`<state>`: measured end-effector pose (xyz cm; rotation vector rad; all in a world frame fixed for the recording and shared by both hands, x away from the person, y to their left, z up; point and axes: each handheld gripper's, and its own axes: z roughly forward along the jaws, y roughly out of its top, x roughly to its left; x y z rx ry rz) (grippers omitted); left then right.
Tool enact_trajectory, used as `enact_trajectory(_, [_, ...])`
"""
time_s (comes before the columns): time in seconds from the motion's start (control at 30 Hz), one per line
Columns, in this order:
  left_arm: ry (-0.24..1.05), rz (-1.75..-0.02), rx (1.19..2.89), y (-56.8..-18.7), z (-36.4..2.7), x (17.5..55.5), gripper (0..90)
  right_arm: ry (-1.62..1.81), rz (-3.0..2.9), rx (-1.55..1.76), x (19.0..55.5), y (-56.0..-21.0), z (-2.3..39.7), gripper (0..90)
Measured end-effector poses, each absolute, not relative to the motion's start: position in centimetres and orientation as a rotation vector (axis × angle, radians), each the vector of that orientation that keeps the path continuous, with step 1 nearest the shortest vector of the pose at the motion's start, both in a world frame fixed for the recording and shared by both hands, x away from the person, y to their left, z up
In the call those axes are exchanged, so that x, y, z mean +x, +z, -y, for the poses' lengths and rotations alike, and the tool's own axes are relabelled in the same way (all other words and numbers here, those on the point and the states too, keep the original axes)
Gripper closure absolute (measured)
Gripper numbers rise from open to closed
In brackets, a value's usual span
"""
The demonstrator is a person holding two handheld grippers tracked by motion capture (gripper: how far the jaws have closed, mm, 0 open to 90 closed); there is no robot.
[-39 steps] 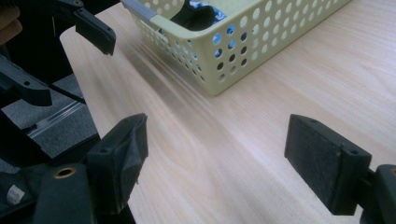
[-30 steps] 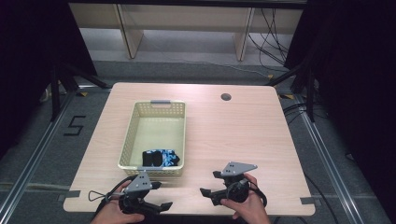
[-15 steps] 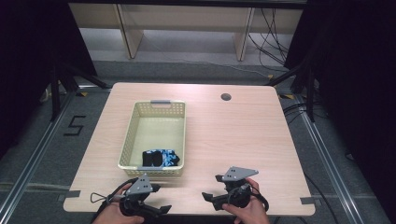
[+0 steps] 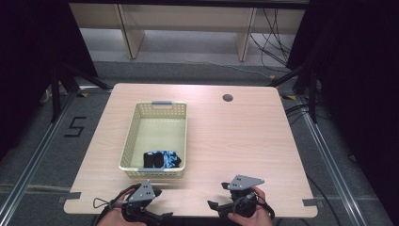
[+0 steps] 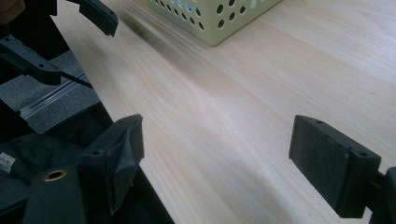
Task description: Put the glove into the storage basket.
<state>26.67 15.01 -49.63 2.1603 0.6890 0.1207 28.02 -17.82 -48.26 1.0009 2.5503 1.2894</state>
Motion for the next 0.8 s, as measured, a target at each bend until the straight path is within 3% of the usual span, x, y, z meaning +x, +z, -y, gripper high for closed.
enact_trajectory(0.8, [0.114, -0.697, 2.180, -50.16, -14.86, 26.49, 15.8, 1.211, -2.591, 0.985, 27.19, -48.95, 17.70, 18.5])
